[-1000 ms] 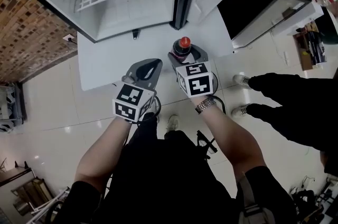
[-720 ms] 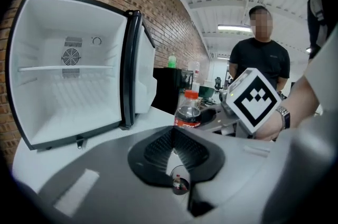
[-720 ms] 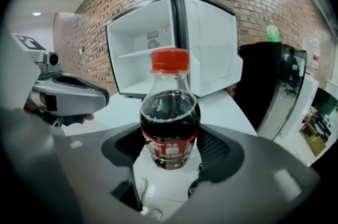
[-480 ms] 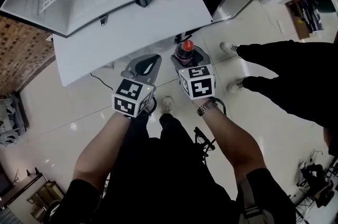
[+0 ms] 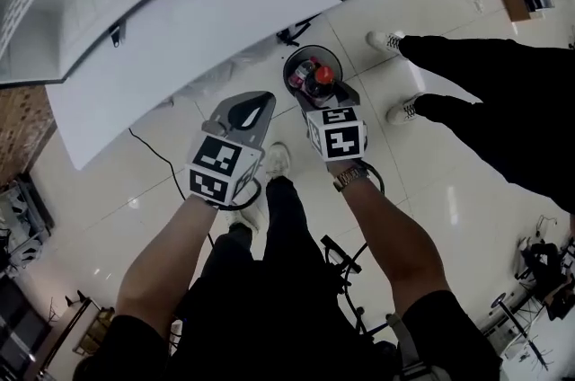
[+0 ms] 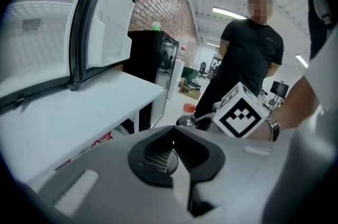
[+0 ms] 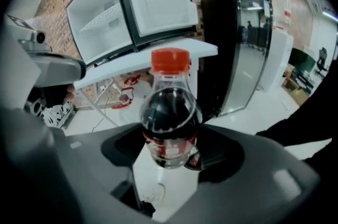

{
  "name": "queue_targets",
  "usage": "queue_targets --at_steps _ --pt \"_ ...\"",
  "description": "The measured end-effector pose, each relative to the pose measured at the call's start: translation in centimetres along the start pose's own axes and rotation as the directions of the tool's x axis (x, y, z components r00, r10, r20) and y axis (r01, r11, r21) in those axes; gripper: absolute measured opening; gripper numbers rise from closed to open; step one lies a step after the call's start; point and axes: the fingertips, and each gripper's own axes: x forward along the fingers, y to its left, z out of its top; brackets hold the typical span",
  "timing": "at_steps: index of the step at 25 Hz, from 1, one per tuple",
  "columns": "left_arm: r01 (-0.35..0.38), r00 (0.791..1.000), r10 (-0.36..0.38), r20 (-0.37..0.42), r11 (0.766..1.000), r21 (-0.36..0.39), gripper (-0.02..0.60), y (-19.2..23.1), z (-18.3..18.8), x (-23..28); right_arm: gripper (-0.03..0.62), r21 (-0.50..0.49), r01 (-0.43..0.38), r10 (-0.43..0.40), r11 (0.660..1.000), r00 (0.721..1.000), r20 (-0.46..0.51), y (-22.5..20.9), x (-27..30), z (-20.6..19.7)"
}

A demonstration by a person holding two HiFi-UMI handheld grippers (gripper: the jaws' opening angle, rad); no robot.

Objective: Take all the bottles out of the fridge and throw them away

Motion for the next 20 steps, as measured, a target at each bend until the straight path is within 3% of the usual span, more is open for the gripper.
queue_targets --at_steps 11,15,20 --pt "0.053 0.993 -0.058 -0.104 0.997 -0.049 0.003 1.3 -7.0 6.2 0.307 0.063 0.072 -0.062 0.995 0.987 -0.147 -5.7 10.6 -8.1" --pt "0.046 0.992 -0.053 -0.117 0.997 -0.064 0.003 2.1 -7.9 6.7 0.308 0.075 0.114 -0.103 0.991 0.985 -0.139 -7.4 11.7 -8.4" --pt "0.031 0.993 -0.039 -0.108 0.997 -0.073 0.003 2.8 -7.4 6.7 0.308 0.088 0.103 -0.091 0.991 0.987 -0.135 -7.2 11.6 -7.9"
